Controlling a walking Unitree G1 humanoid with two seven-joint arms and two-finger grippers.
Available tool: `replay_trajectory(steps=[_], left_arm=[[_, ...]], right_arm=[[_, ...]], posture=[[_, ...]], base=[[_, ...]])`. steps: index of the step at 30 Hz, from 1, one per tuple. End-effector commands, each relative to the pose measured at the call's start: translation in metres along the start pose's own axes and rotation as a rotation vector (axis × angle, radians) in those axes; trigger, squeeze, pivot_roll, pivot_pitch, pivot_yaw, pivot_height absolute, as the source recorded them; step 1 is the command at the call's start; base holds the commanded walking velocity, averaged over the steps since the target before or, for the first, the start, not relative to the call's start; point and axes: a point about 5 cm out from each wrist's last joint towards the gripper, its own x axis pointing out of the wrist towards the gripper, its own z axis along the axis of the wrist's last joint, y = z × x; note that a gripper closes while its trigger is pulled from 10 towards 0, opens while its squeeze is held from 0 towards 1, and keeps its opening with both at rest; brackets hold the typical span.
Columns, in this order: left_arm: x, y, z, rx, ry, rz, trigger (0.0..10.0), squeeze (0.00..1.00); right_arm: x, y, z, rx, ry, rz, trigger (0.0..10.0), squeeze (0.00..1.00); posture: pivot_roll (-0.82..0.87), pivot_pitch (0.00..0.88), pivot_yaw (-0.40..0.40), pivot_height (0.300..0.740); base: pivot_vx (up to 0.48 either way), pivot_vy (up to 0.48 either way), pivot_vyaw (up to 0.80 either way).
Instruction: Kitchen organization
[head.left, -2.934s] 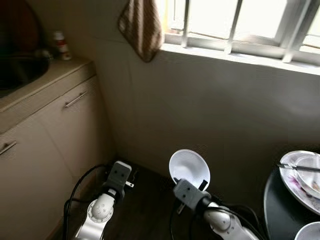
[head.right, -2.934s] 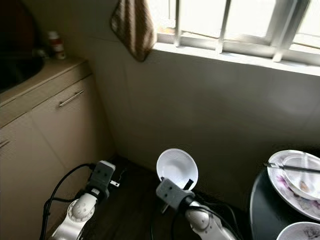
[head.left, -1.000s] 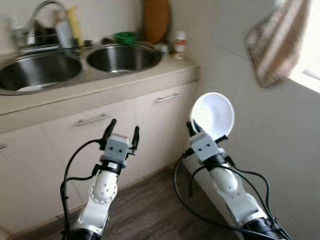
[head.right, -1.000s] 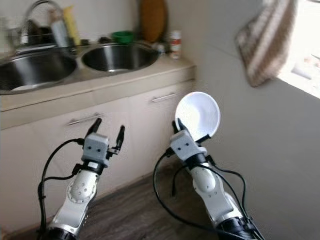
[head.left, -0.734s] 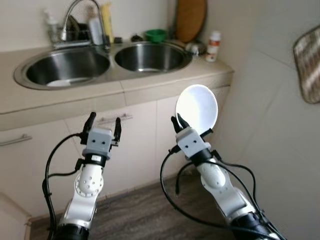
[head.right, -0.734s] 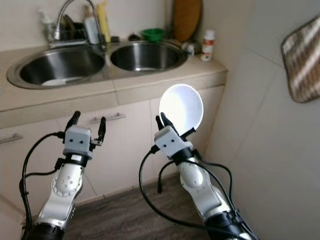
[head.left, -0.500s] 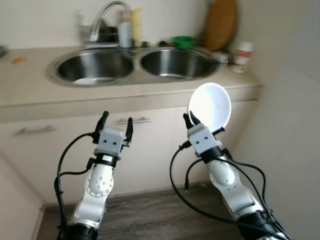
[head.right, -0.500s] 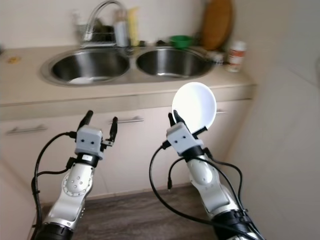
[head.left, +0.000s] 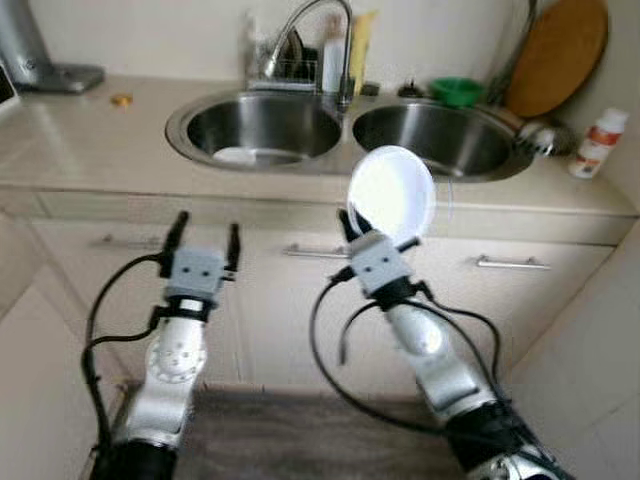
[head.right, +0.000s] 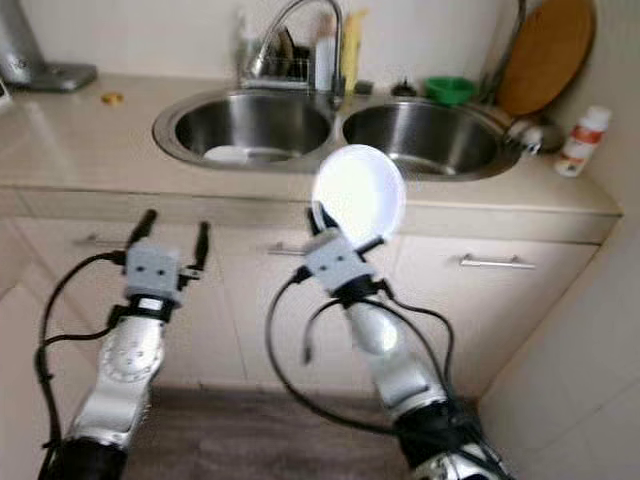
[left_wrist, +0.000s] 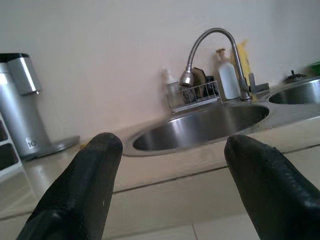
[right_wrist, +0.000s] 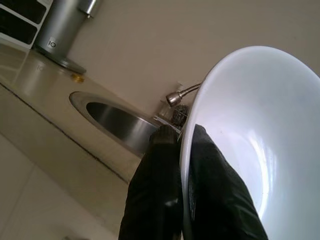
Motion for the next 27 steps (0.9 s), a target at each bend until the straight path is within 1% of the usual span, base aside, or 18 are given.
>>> replay_trajectory(steps=[1,4,11,27], left_arm=[[0.002,-0.008,0.005,-0.014,-0.013,-0.021,10.0,0.0],[0.002,-0.008,0.006,-0.014,-0.015,-0.023,10.0,0.0],[0.003,-0.008,0.007,-0.014,-0.02,-0.027,10.0,0.0],[0.006,-0.009,0.011,-0.019,-0.031,-0.026,10.0,0.0]], right_arm=[[-0.003,-0.014,-0.007,-0.002,0.027,-0.046,0.0,0.0],[-0.002,-0.015,-0.007,-0.001,0.024,-0.051,0.0,0.0],[0.003,-0.023,-0.006,0.004,0.021,-0.098,0.0,0.0],[0.004,-0.024,-0.006,0.006,0.018,-0.107,0.0,0.0]], posture=[[0.08,0.0,-0.025,0.74],[0.08,0.0,-0.025,0.74],[0.09,0.0,-0.023,0.74],[0.09,0.0,-0.022,0.74]], base=[[0.274,0.0,0.0],[0.274,0.0,0.0],[0.281,0.0,0.0],[0.305,0.0,0.0]])
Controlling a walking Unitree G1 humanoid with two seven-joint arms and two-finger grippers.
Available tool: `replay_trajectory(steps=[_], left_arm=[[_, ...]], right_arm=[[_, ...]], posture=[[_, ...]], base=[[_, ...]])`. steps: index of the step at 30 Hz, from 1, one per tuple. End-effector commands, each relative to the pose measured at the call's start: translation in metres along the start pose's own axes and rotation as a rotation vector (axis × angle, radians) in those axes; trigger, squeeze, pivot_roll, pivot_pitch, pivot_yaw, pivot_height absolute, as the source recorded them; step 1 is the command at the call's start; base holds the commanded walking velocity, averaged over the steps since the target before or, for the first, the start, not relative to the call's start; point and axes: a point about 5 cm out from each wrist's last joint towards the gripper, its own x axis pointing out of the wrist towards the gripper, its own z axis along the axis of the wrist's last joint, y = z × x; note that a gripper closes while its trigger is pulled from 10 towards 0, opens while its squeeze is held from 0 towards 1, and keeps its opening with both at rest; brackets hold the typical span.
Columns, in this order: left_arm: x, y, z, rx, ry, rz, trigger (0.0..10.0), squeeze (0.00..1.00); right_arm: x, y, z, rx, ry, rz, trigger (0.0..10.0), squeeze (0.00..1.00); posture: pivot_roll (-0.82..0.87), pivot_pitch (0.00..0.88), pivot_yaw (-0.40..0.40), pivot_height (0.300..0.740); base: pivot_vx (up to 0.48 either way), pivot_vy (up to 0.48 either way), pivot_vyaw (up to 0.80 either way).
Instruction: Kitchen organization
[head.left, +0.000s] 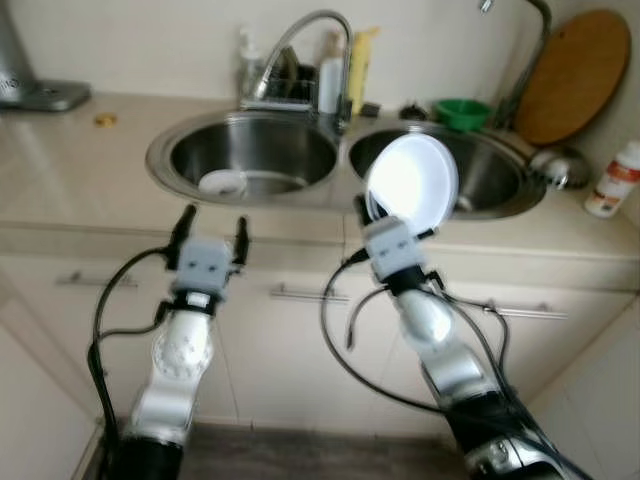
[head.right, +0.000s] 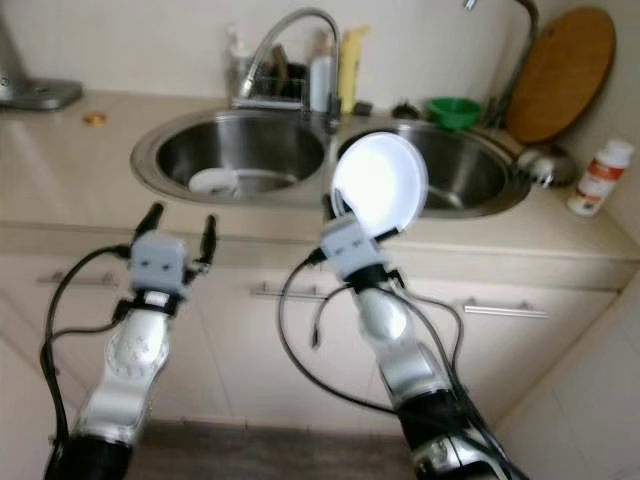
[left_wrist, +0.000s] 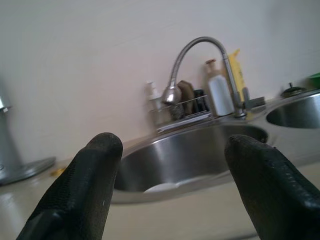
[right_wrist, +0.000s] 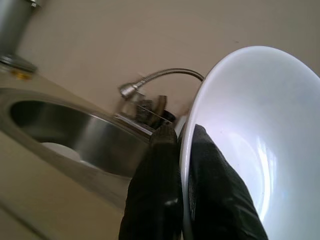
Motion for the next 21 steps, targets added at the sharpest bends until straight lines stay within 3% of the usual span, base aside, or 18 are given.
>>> replay_trajectory(steps=[1,7,21], left_arm=[[0.0031,-0.0085,0.005,-0.019,-0.014,-0.021,10.0,0.0],[0.0044,-0.0104,0.0054,-0.023,-0.016,-0.026,10.0,0.0],[0.0044,-0.0126,0.0051,-0.026,-0.018,-0.035,10.0,0.0]], right_arm=[[-0.0004,-0.0104,-0.0022,-0.034,0.004,-0.021,0.0,0.0],[0.0007,-0.0109,-0.0014,-0.009,-0.002,-0.037,0.0,0.0],[0.0046,-0.02,-0.0067,0.004,0.039,-0.094,0.0,0.0]], posture=[[0.08,0.0,-0.023,0.74],[0.08,0.0,-0.024,0.74],[0.09,0.0,-0.029,0.74]], base=[[0.33,0.0,0.8],[0.333,0.0,0.75],[0.332,0.0,0.0]])
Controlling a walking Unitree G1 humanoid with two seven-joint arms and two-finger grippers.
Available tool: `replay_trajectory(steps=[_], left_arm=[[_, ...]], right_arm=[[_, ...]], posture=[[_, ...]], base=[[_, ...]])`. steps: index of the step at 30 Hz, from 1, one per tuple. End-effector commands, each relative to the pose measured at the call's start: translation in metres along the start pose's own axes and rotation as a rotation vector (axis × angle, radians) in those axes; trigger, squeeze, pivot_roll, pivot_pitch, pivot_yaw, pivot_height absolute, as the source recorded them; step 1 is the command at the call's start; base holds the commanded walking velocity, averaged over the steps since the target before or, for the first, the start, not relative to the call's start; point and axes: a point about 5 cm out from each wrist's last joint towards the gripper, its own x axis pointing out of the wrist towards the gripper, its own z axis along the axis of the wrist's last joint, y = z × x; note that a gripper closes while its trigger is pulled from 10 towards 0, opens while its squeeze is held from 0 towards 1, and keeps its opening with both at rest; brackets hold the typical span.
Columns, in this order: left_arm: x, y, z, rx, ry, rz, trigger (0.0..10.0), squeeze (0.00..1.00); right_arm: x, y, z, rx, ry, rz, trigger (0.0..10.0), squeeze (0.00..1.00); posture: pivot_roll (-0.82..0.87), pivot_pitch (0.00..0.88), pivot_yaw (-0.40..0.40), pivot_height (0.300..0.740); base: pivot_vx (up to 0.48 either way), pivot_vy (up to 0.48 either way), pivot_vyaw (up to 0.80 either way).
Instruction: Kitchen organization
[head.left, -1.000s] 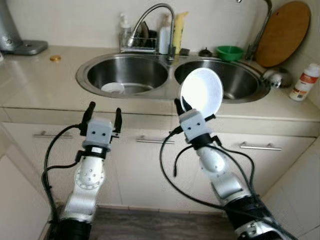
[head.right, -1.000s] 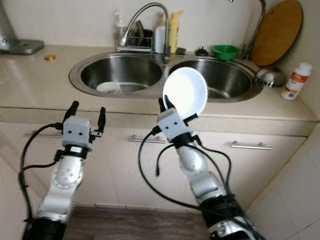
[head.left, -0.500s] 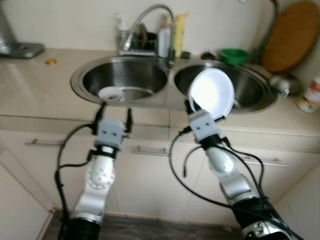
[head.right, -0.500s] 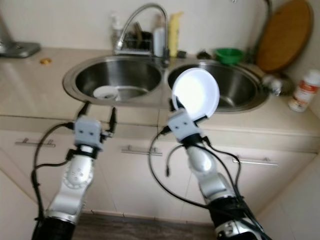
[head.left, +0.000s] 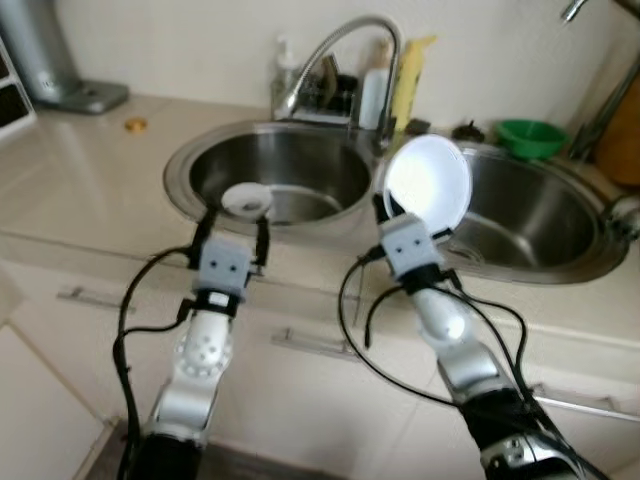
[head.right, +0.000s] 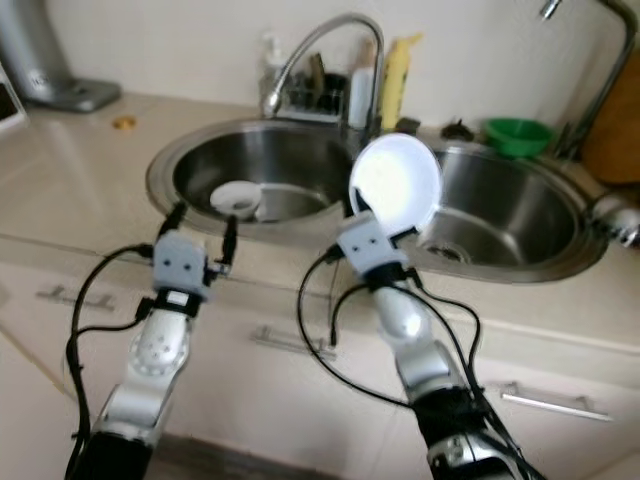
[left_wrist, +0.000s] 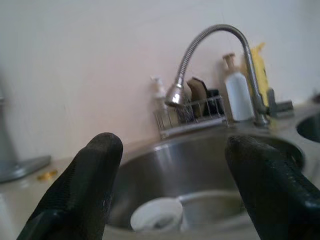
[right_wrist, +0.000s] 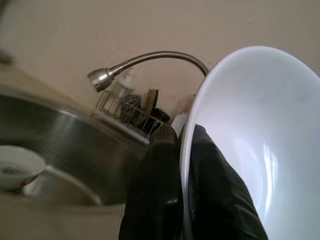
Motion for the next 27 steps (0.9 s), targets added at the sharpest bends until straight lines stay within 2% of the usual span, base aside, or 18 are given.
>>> replay_trajectory(steps=[1,8,10,11,12,15,16,19,22,24,25,27], left_arm=[[-0.001,0.008,-0.002,0.016,0.007,0.015,10.0,0.0],[0.0,0.007,0.0,0.008,-0.007,0.015,10.0,0.0],[0.001,0.005,0.001,-0.002,-0.02,0.009,10.0,0.0],[0.001,0.004,0.002,-0.009,-0.025,0.005,10.0,0.0],[0.001,0.003,0.003,-0.013,-0.03,-0.001,10.0,0.0],[0.001,0.002,0.003,-0.015,-0.035,-0.005,10.0,0.0],[0.001,0.002,0.003,-0.015,-0.034,-0.006,10.0,0.0],[0.001,0.001,0.003,-0.014,-0.033,-0.009,10.0,0.0],[0.002,0.0,0.003,-0.014,-0.034,-0.011,10.0,0.0],[0.001,0.001,0.003,-0.01,-0.031,-0.01,10.0,0.0],[0.001,0.001,0.003,-0.01,-0.031,-0.01,10.0,0.0],[0.0,0.002,0.002,-0.009,-0.028,-0.009,10.0,0.0]], right_arm=[[0.007,0.003,0.005,0.029,-0.003,-0.006,0.0,0.0],[0.015,-0.009,0.001,0.059,0.046,-0.058,0.0,0.0],[0.021,-0.018,-0.005,0.104,0.107,-0.107,0.0,0.0],[0.023,-0.021,-0.007,0.114,0.124,-0.122,0.7,0.0],[0.027,-0.026,-0.011,0.118,0.164,-0.139,10.0,0.0],[0.031,-0.028,-0.016,0.118,0.219,-0.139,10.0,0.0],[0.032,-0.024,-0.026,0.151,0.309,-0.105,10.0,0.0],[0.03,-0.018,-0.043,0.231,0.475,-0.072,10.0,0.0],[0.027,-0.02,-0.054,0.338,0.578,-0.117,10.0,0.0],[0.023,-0.029,-0.065,0.374,0.662,-0.18,10.0,0.0],[0.023,-0.029,-0.065,0.374,0.662,-0.18,10.0,0.0],[0.018,-0.038,-0.074,0.457,0.735,-0.243,10.0,0.0]], posture=[[0.09,0.0,-0.029,0.74],[0.09,0.0,-0.028,0.74],[0.09,0.0,-0.028,0.74],[0.09,0.0,-0.028,0.74],[0.09,0.0,-0.028,0.74],[0.09,0.0,-0.027,0.74],[0.09,0.0,-0.027,0.74],[0.09,0.0,-0.028,0.74],[0.1,0.0,-0.03,0.74],[0.1,0.0,-0.033,0.74],[0.1,0.0,-0.033,0.74],[0.1,0.0,-0.034,0.74]], base=[[0.334,0.0,0.0],[0.331,0.0,0.0],[0.272,0.0,0.0],[0.0,0.0,0.0],[0.0,0.0,0.0],[0.0,0.0,0.0],[0.0,0.0,0.0],[0.0,0.0,0.0],[0.0,0.0,0.0],[0.0,0.0,0.0],[0.0,0.0,0.0],[0.0,0.0,0.0]])
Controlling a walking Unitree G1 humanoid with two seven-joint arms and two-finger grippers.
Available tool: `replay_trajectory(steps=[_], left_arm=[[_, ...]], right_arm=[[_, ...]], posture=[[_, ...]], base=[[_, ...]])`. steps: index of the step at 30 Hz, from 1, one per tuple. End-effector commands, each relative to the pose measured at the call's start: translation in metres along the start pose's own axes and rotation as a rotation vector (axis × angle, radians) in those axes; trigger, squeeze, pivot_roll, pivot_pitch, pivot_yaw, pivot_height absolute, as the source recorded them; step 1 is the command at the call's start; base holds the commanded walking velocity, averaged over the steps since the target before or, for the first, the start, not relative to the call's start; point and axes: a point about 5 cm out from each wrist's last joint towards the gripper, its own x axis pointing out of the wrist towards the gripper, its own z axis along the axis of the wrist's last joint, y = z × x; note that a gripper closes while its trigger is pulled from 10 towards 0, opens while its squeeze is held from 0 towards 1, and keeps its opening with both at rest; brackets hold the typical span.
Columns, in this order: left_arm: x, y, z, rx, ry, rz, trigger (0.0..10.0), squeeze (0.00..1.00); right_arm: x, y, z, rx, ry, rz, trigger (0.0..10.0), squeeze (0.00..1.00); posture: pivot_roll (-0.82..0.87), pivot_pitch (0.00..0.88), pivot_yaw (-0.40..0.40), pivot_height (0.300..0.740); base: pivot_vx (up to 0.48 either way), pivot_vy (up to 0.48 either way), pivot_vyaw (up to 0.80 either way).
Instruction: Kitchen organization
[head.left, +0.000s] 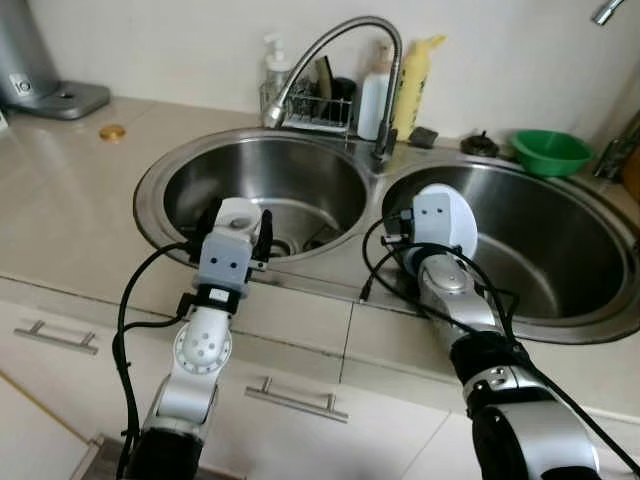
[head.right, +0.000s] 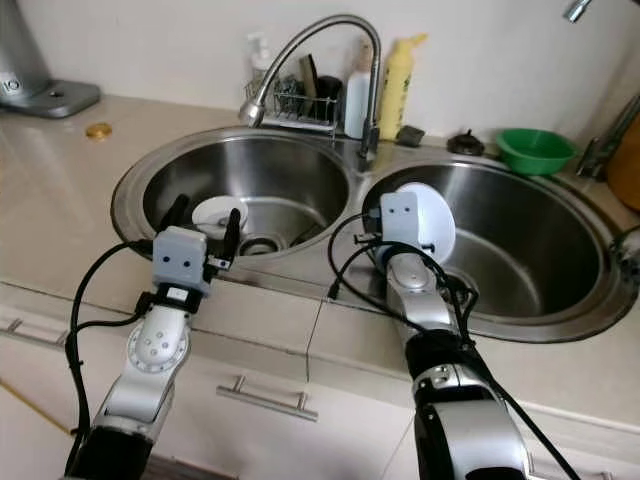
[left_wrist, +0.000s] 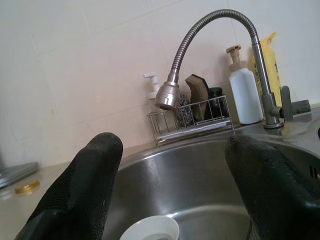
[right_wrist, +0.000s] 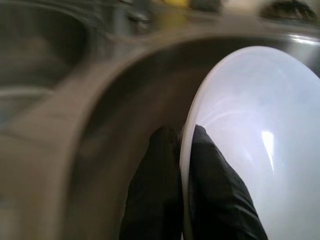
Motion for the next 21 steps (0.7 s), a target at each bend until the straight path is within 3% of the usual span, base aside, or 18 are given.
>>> replay_trajectory(steps=[1,3,7,10,16,17,19,20,21], left_arm=[[-0.001,0.002,0.0,0.005,-0.002,0.002,10.0,0.0],[-0.002,0.002,0.0,0.005,0.001,0.002,10.0,0.0],[-0.003,0.001,-0.001,0.004,0.005,0.0,10.0,0.0],[-0.002,0.0,-0.001,0.002,0.006,-0.003,10.0,0.0],[-0.002,0.0,-0.001,0.0,0.009,-0.007,10.0,0.0],[-0.001,-0.001,-0.001,0.0,0.011,-0.01,10.0,0.0],[-0.001,-0.001,-0.001,0.0,0.012,-0.011,10.0,0.0],[-0.002,0.0,-0.002,0.001,0.015,-0.012,10.0,0.0],[-0.002,0.0,-0.002,0.001,0.016,-0.011,10.0,0.0]], right_arm=[[0.002,-0.007,-0.002,0.076,0.057,-0.036,10.0,0.0],[0.003,-0.017,-0.009,0.174,0.136,-0.072,10.0,0.0],[0.003,-0.024,-0.018,0.289,0.217,-0.103,10.0,0.0],[0.001,-0.028,-0.026,0.436,0.285,-0.126,10.0,0.0],[0.0,-0.035,-0.033,0.57,0.332,-0.191,10.0,0.0],[-0.002,-0.041,-0.037,0.614,0.348,-0.236,10.0,0.25],[-0.003,-0.041,-0.038,0.624,0.352,-0.246,10.0,0.25],[-0.003,-0.041,-0.039,0.652,0.35,-0.243,10.0,1.0],[-0.003,-0.04,-0.04,0.66,0.351,-0.239,10.0,1.0]], posture=[[0.1,0.0,-0.034,0.74],[0.1,0.0,-0.034,0.74],[0.1,0.0,-0.034,0.74],[0.1,0.0,-0.031,0.74],[0.1,0.0,-0.028,0.74],[0.1,0.0,-0.027,0.74],[0.1,0.0,-0.027,0.74],[0.1,0.0,-0.027,0.74],[0.1,0.0,-0.027,0.74]], base=[[0.0,0.0,0.0],[0.0,0.0,0.0],[0.0,0.0,0.0],[0.0,0.0,0.0],[0.0,0.0,0.0],[0.0,0.0,0.0],[0.0,0.0,0.0],[0.0,0.0,0.0],[0.0,0.0,0.0]])
